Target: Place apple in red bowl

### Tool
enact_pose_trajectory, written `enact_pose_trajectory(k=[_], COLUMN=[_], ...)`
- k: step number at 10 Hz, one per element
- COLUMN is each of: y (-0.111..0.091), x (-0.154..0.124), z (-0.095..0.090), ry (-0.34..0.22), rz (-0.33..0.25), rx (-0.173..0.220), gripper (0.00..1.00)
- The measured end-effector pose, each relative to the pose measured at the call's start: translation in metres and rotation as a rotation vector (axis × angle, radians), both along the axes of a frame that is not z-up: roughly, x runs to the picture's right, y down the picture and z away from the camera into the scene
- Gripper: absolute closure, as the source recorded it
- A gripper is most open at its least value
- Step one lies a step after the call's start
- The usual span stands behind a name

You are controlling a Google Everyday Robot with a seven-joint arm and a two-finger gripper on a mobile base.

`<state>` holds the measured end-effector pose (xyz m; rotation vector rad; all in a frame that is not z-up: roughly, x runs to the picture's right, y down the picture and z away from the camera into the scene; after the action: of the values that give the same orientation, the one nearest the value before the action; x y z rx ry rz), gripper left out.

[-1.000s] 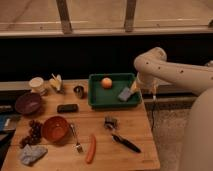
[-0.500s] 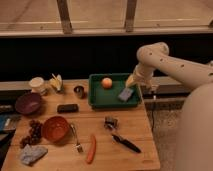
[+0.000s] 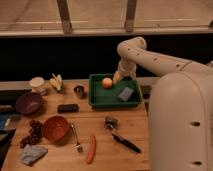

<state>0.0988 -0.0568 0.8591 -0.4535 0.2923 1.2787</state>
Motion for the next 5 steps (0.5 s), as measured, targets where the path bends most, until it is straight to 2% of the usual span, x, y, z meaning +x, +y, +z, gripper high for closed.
enact_pose_trajectory(k=[5], y=[-0.0022], x=[-0.0026], z=[0.0003], ry=[-0.003], rz=[-0.010], rx=[0.002], gripper=[0.31])
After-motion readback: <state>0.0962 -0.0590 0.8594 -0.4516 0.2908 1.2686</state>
